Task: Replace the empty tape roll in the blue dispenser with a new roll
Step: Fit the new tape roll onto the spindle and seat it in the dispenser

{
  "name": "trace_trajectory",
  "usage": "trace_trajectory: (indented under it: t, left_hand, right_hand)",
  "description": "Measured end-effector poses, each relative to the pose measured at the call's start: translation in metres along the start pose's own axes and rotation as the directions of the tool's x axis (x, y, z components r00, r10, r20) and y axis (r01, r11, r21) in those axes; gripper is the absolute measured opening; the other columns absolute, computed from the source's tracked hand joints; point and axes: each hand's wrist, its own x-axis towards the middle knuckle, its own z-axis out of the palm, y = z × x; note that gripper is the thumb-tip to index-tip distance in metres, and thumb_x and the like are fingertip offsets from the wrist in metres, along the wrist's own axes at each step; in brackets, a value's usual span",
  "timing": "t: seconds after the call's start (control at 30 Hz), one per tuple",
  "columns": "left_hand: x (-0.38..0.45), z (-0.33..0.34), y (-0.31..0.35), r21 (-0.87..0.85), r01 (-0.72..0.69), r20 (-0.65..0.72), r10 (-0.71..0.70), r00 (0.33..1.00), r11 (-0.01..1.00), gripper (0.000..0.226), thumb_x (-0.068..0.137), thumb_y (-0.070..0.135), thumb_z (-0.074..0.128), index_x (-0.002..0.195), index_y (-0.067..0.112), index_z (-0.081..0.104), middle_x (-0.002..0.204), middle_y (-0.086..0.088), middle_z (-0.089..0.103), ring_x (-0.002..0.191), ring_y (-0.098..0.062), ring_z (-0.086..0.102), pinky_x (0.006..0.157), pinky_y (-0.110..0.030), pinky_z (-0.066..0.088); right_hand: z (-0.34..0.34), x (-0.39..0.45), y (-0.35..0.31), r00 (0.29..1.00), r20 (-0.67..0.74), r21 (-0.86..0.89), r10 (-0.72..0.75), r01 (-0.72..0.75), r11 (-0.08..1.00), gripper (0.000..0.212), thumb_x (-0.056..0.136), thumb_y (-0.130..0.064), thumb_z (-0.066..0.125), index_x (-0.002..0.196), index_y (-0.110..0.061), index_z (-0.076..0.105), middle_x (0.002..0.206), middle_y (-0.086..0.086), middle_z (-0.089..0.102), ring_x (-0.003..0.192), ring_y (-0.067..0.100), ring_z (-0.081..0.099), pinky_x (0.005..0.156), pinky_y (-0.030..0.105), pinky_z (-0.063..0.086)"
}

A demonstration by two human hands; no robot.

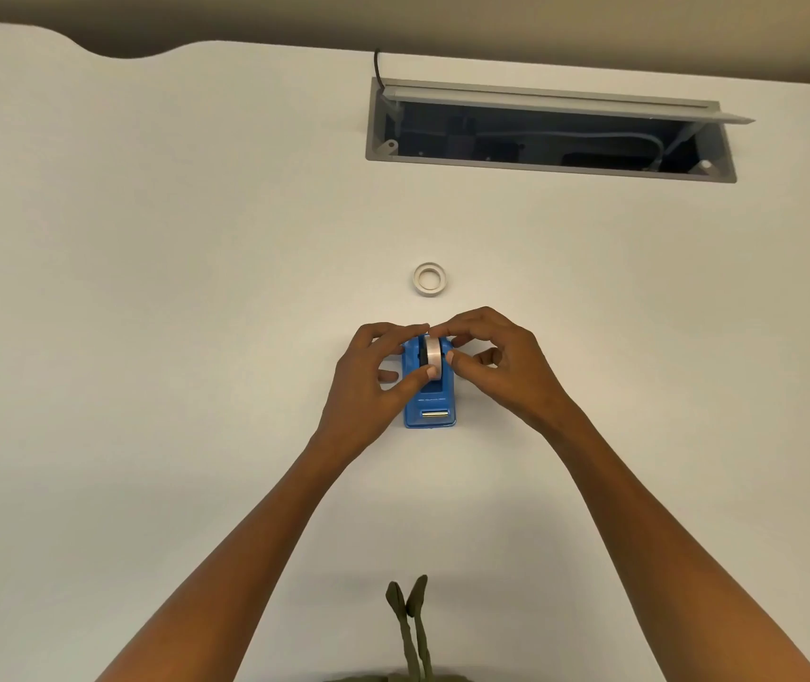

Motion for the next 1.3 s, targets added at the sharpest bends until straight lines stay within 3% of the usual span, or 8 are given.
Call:
trace_trajectory:
  t: [0.3,0.4,0.53,0.83,1.07,1.3]
  left_hand:
    - [-0.002,-0.001,-0.003,-0.009,-0.043,0.014,0.043,0.999,0.999,0.034,0.081,0.028,0.068,0.109,0.038,0.052,0.113,0.004,0.05,0.095,-0.005,0.055,0.071,-0.003,0.046]
    - [-0.002,-0.001,-0.002,-0.013,-0.047,0.017,0.047,0.999,0.999,0.038,0.081,0.028,0.068,0.105,0.049,0.048,0.112,0.007,0.049,0.096,0.0,0.054,0.07,-0.001,0.044]
    - [-0.003,0.0,-0.003,-0.004,-0.051,0.015,0.051,0.999,0.999,0.039,0.082,0.027,0.067,0.106,0.05,0.047,0.113,0.007,0.049,0.096,0.001,0.053,0.07,0.0,0.043]
    - [-0.002,0.001,-0.005,0.004,-0.04,0.004,0.04,0.999,0.999,0.033,0.082,0.027,0.067,0.112,0.033,0.054,0.112,0.006,0.049,0.093,-0.002,0.053,0.07,0.0,0.044]
    - [-0.002,0.0,-0.005,-0.011,-0.044,0.003,0.044,0.999,0.999,0.032,0.083,0.025,0.067,0.112,0.032,0.056,0.111,0.006,0.05,0.095,0.001,0.054,0.07,-0.001,0.045]
    - [-0.002,0.001,-0.004,-0.011,-0.034,0.005,0.034,0.999,0.999,0.031,0.083,0.026,0.066,0.109,0.039,0.053,0.112,0.006,0.05,0.095,-0.001,0.054,0.07,-0.001,0.045]
  right_hand:
    - [0.001,0.001,-0.001,1.0,0.008,0.015,0.017,-0.017,1.0,0.025,0.076,-0.021,0.076,0.095,-0.03,0.064,0.102,-0.006,0.061,0.09,0.008,0.06,0.064,0.027,0.051]
    - [0.001,0.002,0.0,0.999,0.009,0.016,0.039,-0.039,0.999,0.021,0.076,-0.02,0.076,0.094,-0.027,0.067,0.1,-0.008,0.062,0.089,0.008,0.059,0.064,0.026,0.05]
    - [0.001,0.005,0.0,0.997,0.008,0.05,0.082,-0.083,0.995,0.02,0.074,-0.017,0.077,0.091,-0.022,0.068,0.098,-0.005,0.063,0.088,0.008,0.06,0.067,0.021,0.048]
    - [0.002,0.008,-0.001,0.99,-0.004,0.116,0.141,-0.14,0.983,0.017,0.075,-0.018,0.076,0.09,-0.014,0.07,0.099,0.006,0.068,0.09,0.019,0.062,0.082,0.031,0.051]
    - [0.002,0.01,-0.001,0.987,-0.012,0.125,0.159,-0.156,0.98,0.013,0.076,-0.019,0.076,0.087,-0.016,0.071,0.096,0.004,0.069,0.09,0.019,0.064,0.083,0.034,0.052]
    - [0.001,0.013,-0.002,0.985,-0.028,0.105,0.167,-0.164,0.981,0.012,0.081,-0.021,0.072,0.086,-0.01,0.071,0.094,0.006,0.069,0.09,0.021,0.064,0.083,0.046,0.055]
